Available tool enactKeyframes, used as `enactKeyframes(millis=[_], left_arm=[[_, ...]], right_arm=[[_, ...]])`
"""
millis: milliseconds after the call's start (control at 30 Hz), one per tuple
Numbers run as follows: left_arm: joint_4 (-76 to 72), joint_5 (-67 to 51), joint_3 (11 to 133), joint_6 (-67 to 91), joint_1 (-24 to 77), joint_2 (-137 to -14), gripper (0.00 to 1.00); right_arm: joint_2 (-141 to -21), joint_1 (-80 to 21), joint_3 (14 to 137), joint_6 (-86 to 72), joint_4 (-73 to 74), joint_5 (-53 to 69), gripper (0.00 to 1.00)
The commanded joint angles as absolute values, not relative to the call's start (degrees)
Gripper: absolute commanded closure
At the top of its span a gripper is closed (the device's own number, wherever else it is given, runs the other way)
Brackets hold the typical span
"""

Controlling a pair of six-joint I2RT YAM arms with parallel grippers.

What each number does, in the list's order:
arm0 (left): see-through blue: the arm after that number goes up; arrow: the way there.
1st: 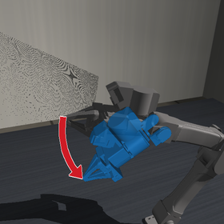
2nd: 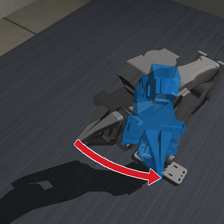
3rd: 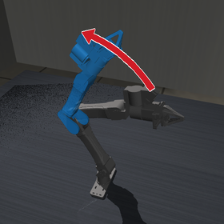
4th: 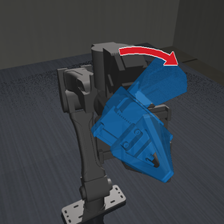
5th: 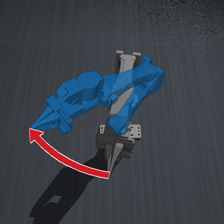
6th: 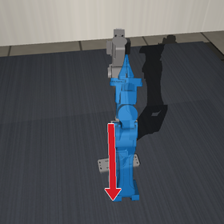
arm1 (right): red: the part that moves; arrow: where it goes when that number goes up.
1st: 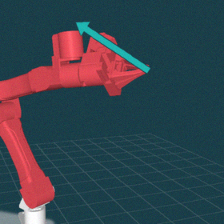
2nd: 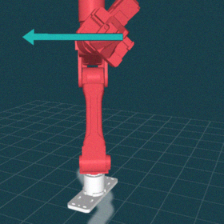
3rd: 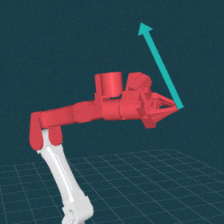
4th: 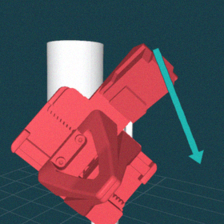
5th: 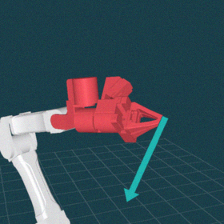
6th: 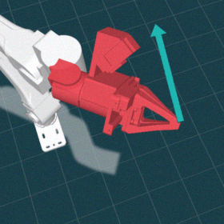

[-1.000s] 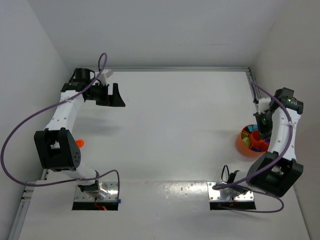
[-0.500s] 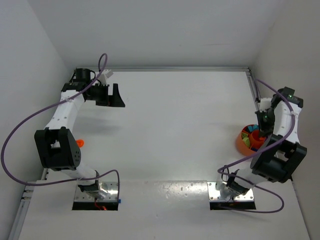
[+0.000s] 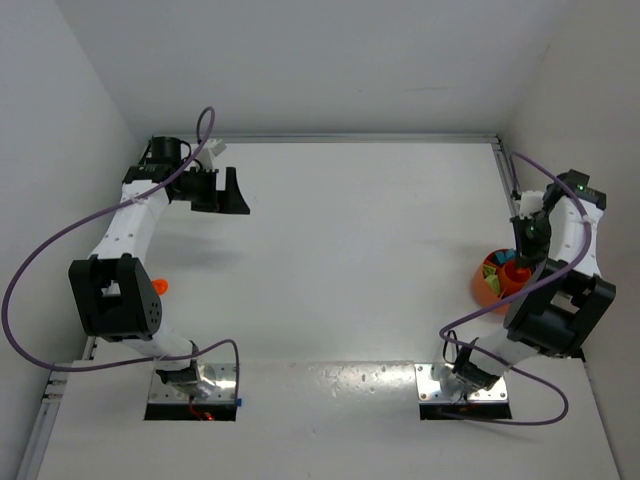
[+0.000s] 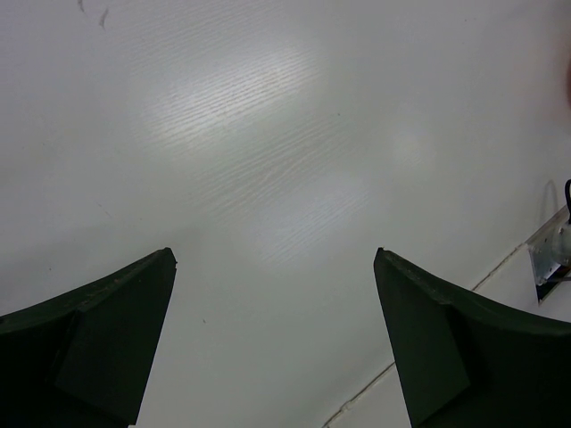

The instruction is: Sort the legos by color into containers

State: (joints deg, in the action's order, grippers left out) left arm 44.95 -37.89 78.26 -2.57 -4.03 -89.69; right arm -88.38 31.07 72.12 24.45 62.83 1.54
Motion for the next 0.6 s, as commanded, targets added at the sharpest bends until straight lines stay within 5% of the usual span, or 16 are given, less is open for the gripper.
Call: enactKeyframes(millis=[0, 367, 567], left_arm=[[44.1, -38.1, 79.2, -3.3, -3.5, -89.3, 0.00], [43.6, -38.6, 78.7, -2.8, -3.5, -88.8, 0.00], [43.6, -38.6, 78.7, -2.8, -3.5, -88.2, 0.00]], right_arm=[[-88.0, 31.5, 74.6, 25.1, 61.8, 2.4, 0.90], [-86.9, 31.5, 74.6, 26.2, 62.3, 2.4, 0.68], [-86.4, 31.5, 76.2, 26.7, 64.1, 3.5, 0.68]])
